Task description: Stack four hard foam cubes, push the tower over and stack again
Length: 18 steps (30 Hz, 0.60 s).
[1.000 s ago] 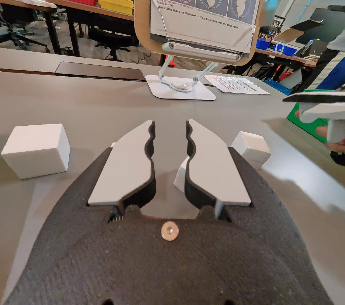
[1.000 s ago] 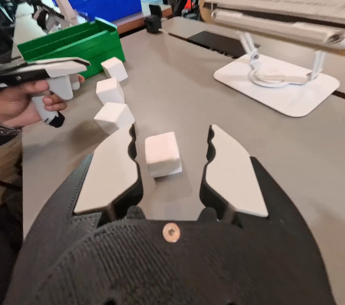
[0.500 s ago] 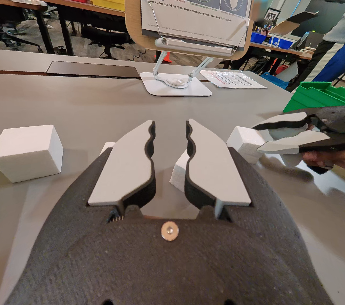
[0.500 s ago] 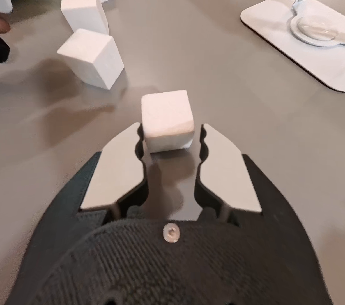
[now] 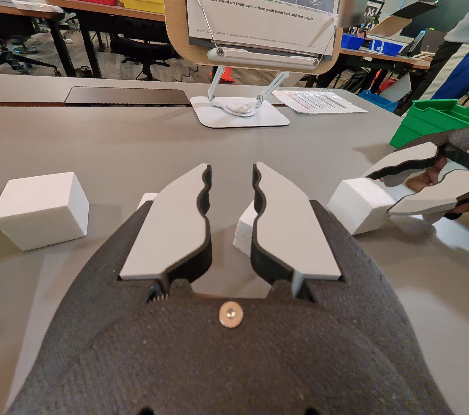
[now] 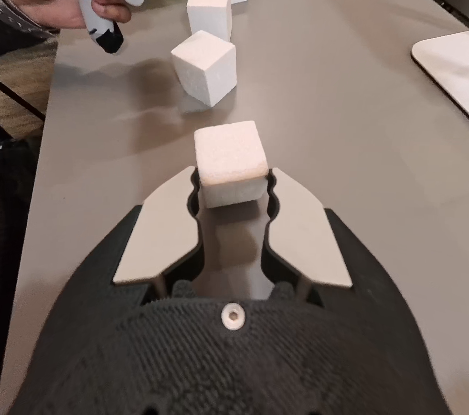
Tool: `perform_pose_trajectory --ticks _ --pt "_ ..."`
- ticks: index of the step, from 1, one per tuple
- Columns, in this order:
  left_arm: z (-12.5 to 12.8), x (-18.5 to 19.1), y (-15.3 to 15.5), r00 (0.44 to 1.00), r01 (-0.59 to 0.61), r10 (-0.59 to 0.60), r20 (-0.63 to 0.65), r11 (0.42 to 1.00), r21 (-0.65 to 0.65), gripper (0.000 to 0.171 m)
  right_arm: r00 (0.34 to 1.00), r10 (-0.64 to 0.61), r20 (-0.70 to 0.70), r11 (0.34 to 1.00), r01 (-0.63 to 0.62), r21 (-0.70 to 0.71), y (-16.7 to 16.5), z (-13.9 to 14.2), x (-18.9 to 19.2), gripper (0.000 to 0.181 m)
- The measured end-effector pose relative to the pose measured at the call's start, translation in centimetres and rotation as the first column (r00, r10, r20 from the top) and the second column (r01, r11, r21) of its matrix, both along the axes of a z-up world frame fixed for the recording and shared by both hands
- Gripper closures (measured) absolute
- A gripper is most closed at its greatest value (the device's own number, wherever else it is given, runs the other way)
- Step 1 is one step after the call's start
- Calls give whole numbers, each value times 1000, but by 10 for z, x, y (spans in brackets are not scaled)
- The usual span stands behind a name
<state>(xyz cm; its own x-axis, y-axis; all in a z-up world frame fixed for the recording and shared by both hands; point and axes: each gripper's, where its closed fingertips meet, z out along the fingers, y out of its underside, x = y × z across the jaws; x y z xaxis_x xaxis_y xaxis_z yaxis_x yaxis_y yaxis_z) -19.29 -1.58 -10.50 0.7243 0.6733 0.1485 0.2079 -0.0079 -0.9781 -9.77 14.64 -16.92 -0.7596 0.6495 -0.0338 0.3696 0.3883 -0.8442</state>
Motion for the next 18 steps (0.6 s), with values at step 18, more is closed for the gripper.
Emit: perform_pose_trajectory --ticks 18 --pt "61 41 66 924 247 -192 -331 960 133 146 988 -139 -64 990 137 -32 25 12 36 129"
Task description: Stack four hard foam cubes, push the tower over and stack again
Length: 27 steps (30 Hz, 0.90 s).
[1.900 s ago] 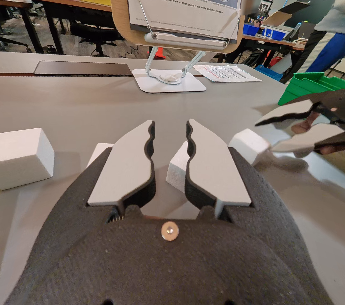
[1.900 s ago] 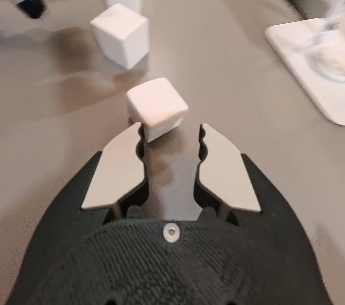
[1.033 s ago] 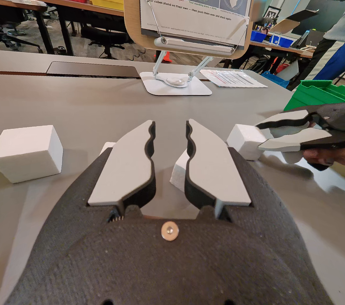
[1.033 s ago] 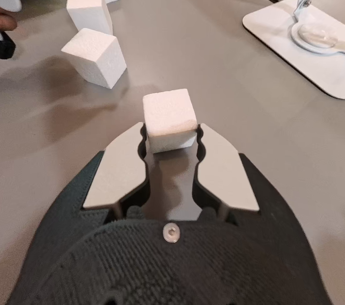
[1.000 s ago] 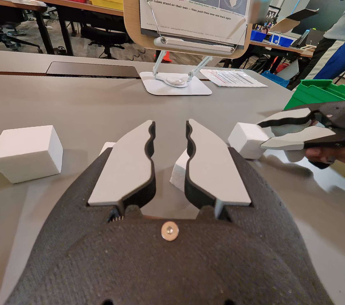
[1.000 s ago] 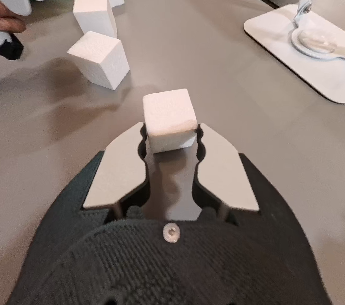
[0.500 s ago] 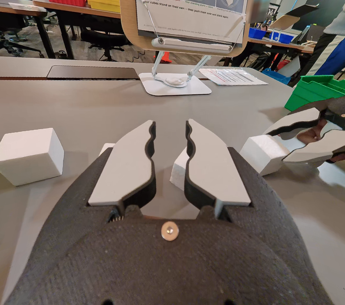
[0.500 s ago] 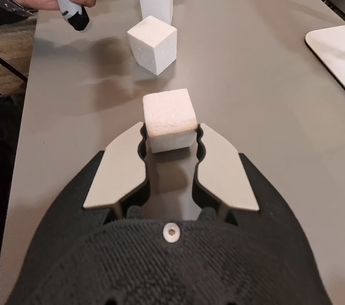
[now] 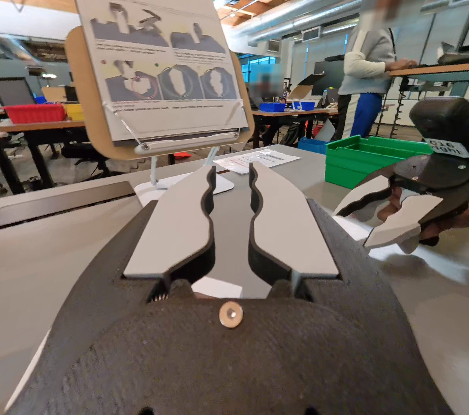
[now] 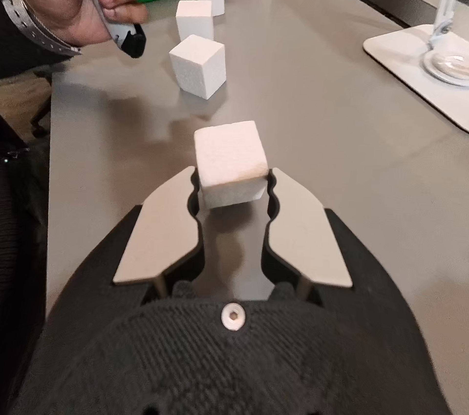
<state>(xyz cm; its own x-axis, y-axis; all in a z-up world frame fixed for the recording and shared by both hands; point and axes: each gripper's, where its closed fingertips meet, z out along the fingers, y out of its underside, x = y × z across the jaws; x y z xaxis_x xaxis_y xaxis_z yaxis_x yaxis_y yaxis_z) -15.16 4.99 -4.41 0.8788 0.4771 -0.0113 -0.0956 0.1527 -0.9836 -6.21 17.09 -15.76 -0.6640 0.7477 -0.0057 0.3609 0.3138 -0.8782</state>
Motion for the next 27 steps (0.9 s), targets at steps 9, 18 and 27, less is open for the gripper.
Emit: perform_pose_trajectory --ticks 9,18,27 --pt "-1 -2 29 996 71 -72 56 997 20 145 997 -79 7 997 79 -23 21 -3 15 129" --pt "-11 -4 32 995 72 -70 65 997 -28 143 997 -82 10 996 82 -35 22 -3 12 129" --pt "-17 -15 11 992 15 -11 128 999 -31 141 999 -46 16 999 46 4 13 -4 0 129"
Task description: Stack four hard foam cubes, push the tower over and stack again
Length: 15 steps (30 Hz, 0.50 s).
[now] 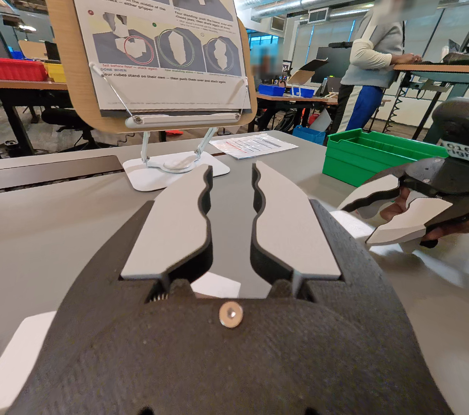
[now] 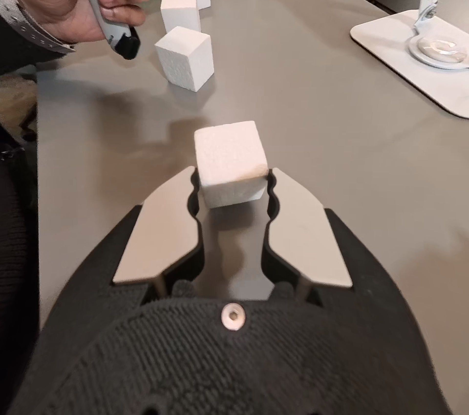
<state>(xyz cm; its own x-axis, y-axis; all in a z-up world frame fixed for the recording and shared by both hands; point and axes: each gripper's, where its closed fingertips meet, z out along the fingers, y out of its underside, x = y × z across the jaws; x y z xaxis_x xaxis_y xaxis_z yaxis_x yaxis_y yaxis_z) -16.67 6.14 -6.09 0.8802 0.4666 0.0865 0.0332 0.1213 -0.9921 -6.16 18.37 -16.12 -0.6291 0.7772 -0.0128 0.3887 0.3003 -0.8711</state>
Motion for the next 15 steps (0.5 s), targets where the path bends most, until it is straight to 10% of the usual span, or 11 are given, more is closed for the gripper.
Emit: perform_pose_trajectory --ticks 15 --pt "-13 -8 -61 987 -153 156 37 986 -60 139 990 139 40 967 -144 210 -26 19 -16 129"
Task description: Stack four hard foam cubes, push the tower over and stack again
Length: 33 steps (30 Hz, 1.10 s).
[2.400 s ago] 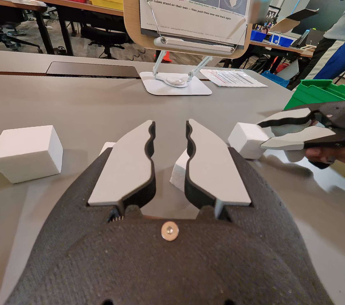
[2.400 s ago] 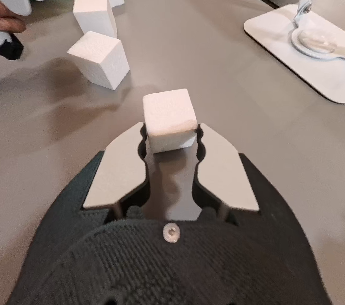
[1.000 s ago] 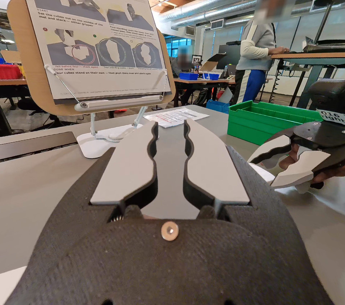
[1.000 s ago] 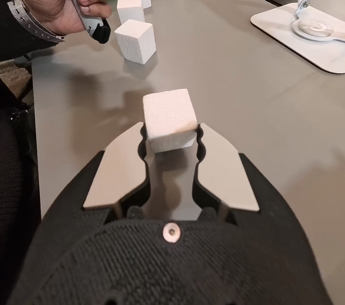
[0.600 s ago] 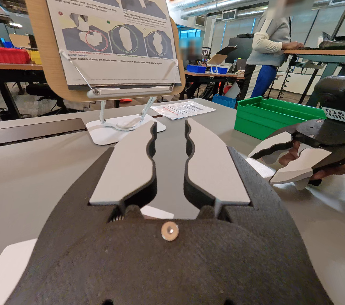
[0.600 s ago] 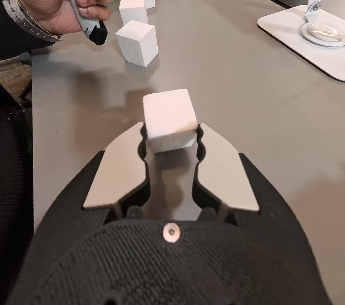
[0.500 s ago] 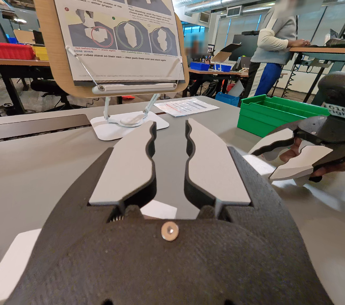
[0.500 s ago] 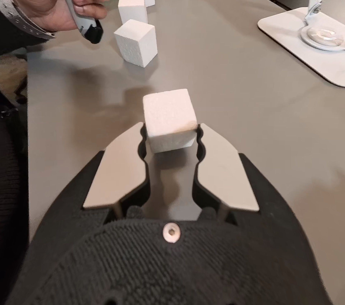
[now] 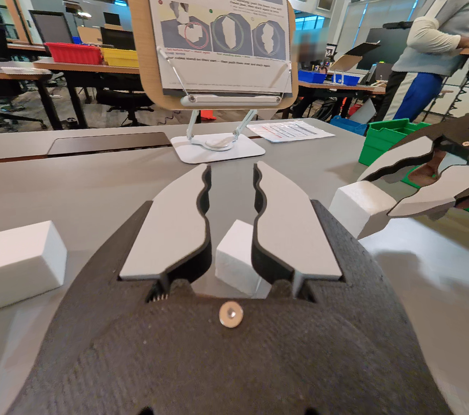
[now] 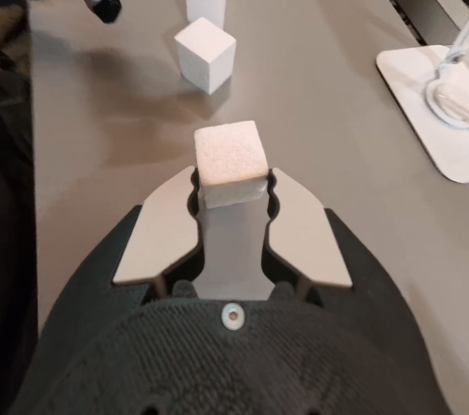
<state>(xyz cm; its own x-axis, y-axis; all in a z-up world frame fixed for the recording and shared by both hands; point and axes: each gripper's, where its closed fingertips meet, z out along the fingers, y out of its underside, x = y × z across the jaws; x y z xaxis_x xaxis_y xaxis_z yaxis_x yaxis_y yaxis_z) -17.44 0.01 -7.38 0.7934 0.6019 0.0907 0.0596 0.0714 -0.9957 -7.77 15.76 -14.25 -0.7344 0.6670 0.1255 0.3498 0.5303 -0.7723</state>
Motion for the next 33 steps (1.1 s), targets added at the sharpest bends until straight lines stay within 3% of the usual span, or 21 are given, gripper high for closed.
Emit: perform_pose_trajectory --ticks 2,5,8,13,18,33 --pt "-1 -1 -10 1000 -23 23 11 1000 2 139 998 52 24 988 -48 -150 -6 0 -2 129" --pt "-2 -3 -24 998 -56 55 30 998 15 139 992 112 57 917 -81 -391 -10 10 -6 129" --pt "-2 -3 -34 996 -73 72 47 997 24 139 990 121 76 868 -68 -492 -6 17 -13 129" --pt "-4 -2 -36 996 -74 73 56 997 21 138 991 92 94 967 -66 -245 -7 -13 -15 129" --pt "-7 -1 -31 997 -61 61 53 998 -1 138 993 88 75 994 -82 -70 -10 -34 -14 129" --pt "-7 -4 -24 997 -47 47 58 999 4 137 997 40 69 993 -33 -113 -5 -37 -13 128"
